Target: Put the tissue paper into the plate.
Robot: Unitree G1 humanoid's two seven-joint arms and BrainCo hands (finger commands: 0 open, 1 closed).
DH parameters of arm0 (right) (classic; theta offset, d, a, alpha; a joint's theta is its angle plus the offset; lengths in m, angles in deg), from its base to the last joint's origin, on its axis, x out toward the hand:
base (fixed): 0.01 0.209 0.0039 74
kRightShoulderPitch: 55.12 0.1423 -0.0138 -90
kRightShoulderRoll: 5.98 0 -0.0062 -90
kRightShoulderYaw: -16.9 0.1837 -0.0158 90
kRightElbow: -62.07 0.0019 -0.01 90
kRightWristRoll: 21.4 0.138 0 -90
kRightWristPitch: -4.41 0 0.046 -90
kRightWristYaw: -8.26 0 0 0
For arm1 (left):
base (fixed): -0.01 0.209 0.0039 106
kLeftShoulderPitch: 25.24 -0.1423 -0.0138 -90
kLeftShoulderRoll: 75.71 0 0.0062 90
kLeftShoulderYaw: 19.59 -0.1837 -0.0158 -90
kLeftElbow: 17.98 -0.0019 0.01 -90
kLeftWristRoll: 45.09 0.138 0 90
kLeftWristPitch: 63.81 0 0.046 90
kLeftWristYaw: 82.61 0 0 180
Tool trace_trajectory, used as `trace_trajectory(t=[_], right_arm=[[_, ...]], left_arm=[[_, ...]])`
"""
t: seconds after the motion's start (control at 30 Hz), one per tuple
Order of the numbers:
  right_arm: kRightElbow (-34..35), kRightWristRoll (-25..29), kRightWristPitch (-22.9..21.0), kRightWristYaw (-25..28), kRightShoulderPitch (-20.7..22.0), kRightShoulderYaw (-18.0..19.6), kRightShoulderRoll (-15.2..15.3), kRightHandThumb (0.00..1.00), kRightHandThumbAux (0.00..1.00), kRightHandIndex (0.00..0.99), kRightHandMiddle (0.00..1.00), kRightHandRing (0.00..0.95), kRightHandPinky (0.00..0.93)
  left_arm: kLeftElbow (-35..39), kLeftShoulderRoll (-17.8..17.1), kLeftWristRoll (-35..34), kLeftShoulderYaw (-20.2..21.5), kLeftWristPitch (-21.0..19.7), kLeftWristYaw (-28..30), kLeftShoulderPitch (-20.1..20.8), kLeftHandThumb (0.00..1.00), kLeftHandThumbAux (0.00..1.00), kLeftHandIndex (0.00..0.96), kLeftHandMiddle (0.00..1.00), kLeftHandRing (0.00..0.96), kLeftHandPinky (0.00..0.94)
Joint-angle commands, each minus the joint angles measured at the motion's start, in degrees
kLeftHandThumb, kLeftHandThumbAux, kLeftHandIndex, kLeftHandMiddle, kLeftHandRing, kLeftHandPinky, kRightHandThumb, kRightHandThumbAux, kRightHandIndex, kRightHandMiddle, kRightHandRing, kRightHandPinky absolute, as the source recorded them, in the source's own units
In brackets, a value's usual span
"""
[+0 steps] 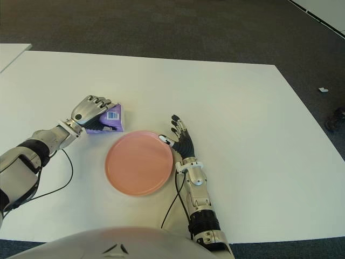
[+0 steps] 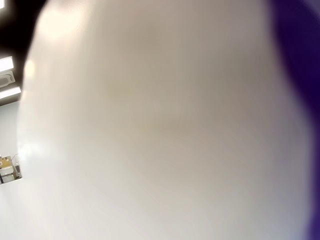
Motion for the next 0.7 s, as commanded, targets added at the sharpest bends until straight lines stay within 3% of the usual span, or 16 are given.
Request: trace_trajectory(t=[0.03,0.37,0.57,0.7], right_arm=[[-3.8,0.0,-3.1,-0.3,-3.4,0.5,0.4,0.038,0.708,0.005,0.028,0.019,0.020],[-3.6,0.2,-3.4,-0.2,-3.5,0.5,0.3,0.035,0.701,0.001,0.026,0.015,0.013],[-3.6,0.1,-3.4,-0.4,-3.6,0.6,0.3,0.040,0.699,0.003,0.023,0.011,0.013],[-3.5,0.1,-3.5,-0.4,-3.6,0.6,0.4,0.042,0.699,0.004,0.023,0.012,0.020]], left_arm=[[-1.4,1.1,0.6,-1.0,0.4,1.8,-2.0,0.729,0.697,0.443,0.875,0.850,0.849],[-0.8,0.4,-1.4,0.3,1.5,3.2,-1.0,0.727,0.697,0.443,0.874,0.846,0.838],[5.0,-3.6,-7.7,6.7,7.0,6.6,0.7,0.728,0.697,0.444,0.858,0.837,0.829],[13.5,-6.2,-11.6,11.9,9.3,9.6,0.2,0.730,0.698,0.443,0.854,0.838,0.839]])
